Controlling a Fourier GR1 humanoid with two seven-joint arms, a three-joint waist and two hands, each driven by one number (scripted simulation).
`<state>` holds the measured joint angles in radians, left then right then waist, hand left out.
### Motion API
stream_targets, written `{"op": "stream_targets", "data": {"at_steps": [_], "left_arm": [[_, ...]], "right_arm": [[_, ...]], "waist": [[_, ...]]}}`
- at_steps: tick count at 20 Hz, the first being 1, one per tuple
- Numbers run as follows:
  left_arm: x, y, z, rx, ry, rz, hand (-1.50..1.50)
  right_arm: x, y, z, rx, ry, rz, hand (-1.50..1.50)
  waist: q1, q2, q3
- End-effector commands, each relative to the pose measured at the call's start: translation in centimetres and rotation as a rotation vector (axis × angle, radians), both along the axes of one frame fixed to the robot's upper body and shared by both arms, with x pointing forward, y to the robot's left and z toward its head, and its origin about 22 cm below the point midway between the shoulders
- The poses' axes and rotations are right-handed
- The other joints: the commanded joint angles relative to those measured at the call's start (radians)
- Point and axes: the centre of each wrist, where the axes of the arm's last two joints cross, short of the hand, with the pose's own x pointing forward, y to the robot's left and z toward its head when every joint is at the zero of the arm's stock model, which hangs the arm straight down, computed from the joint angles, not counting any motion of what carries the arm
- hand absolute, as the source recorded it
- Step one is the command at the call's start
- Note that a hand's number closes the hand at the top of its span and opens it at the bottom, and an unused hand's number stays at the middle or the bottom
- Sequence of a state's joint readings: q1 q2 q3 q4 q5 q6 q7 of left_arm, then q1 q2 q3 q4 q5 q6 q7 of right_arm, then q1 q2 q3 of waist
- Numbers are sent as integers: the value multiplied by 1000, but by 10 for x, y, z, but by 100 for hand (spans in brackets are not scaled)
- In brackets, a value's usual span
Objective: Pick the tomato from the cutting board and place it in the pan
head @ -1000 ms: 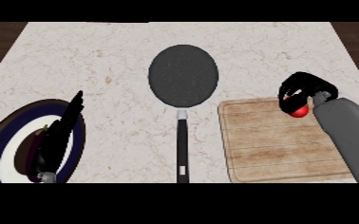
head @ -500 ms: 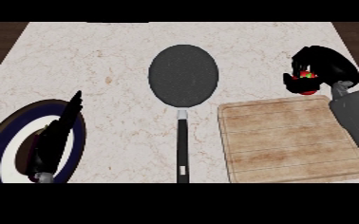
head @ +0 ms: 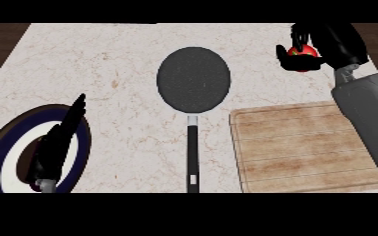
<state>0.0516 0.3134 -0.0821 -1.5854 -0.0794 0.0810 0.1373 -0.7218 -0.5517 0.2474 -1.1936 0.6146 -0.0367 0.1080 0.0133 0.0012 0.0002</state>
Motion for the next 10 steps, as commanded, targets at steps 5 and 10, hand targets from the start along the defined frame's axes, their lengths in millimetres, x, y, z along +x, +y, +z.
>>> {"op": "stream_targets", "data": {"at_steps": [5,10], "left_arm": [[4,-3,1,4,-7,-7,0],[-7,3,1,17,-9,-17,0]], "right_arm": [[28,88,11,144,25,131,150],[41,147,-2,197,124,137,150]], "waist": [[7,2,0],[24,5,-1]]}}
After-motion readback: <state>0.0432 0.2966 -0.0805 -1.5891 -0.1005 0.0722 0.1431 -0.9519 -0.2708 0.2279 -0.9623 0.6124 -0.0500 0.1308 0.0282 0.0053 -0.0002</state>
